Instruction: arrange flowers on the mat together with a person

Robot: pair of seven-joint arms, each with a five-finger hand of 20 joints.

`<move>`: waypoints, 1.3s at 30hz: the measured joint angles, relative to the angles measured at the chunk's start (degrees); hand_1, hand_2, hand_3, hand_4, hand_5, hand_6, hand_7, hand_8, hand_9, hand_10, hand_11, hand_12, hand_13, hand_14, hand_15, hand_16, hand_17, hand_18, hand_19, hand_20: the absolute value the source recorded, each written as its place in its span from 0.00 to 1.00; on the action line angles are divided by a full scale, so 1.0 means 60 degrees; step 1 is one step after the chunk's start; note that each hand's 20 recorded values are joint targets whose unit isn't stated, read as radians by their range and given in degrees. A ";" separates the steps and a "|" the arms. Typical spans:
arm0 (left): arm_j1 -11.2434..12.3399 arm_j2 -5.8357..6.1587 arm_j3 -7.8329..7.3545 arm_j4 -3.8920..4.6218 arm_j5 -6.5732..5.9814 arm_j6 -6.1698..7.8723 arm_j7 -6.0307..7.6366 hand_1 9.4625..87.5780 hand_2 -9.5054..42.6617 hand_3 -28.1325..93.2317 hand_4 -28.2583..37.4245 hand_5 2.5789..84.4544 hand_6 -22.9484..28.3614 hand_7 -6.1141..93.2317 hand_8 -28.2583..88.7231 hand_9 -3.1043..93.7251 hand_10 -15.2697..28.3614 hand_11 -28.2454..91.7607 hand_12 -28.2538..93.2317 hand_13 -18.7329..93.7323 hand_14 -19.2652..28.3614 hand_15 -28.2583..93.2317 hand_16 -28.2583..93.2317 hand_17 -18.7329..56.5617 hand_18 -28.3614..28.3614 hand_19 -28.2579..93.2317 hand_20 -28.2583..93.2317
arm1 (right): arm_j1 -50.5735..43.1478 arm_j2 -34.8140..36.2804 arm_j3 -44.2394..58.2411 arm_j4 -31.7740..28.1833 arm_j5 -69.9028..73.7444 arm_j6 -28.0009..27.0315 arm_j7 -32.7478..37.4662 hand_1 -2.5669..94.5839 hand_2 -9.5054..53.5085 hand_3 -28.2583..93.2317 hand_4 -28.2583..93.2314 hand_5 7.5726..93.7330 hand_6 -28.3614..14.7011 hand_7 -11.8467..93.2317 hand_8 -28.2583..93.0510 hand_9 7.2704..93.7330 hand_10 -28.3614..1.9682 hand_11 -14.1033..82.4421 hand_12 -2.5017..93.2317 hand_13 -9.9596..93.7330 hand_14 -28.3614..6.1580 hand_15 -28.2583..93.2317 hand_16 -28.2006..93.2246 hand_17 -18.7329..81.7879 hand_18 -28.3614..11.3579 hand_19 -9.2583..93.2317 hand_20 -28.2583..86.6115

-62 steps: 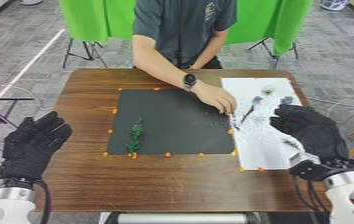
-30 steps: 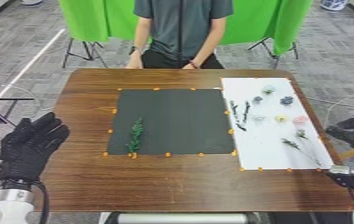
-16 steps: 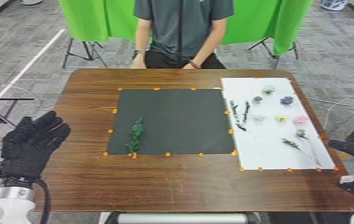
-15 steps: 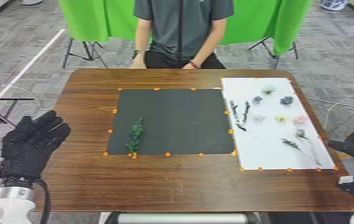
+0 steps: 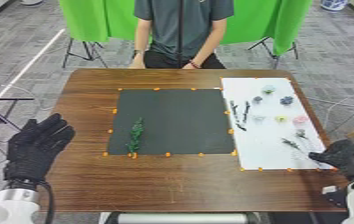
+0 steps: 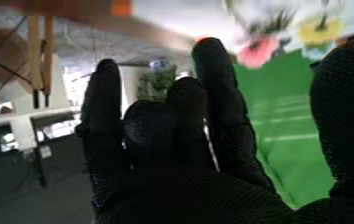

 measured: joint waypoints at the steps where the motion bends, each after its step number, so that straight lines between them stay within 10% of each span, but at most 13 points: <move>1: 0.0014 -0.0007 -0.0021 0.0000 0.0000 0.0000 0.0000 0.29 0.37 0.83 0.03 0.65 0.61 0.27 0.18 0.57 0.73 0.45 0.40 0.54 0.79 0.64 0.26 0.24 0.84 0.58 0.46 | 0.0058 -0.0023 -0.0098 0.0089 0.0028 -0.0002 0.0094 0.36 0.00 0.82 0.00 0.55 0.58 0.44 0.12 0.50 0.35 0.86 0.58 0.54 0.24 0.93 0.66 0.41 0.12 0.83 0.55; 17: -0.0076 -0.0003 0.0096 0.0057 -0.0023 0.0003 -0.0081 0.29 0.38 0.83 0.02 0.65 0.61 0.27 0.18 0.57 0.73 0.45 0.40 0.54 0.79 0.64 0.26 0.24 0.84 0.58 0.46 | 0.0558 -0.0050 -0.0699 0.0778 0.0094 0.0574 0.0258 0.58 0.00 0.80 0.00 0.64 0.67 0.66 0.30 0.64 0.47 0.83 0.62 0.64 0.33 0.91 0.66 0.45 0.14 0.83 0.53; 39: -0.0415 0.0088 0.0240 0.0218 -0.0004 -0.0050 -0.0289 0.29 0.38 0.83 0.03 0.65 0.61 0.27 0.18 0.57 0.73 0.45 0.40 0.54 0.79 0.64 0.26 0.24 0.84 0.58 0.46 | 0.0794 0.0149 -0.1757 0.0142 0.1902 0.2418 0.1021 0.50 0.01 0.86 0.09 0.61 0.62 0.75 0.35 0.74 0.49 0.72 0.56 0.74 0.42 0.86 0.56 0.55 0.12 0.88 0.51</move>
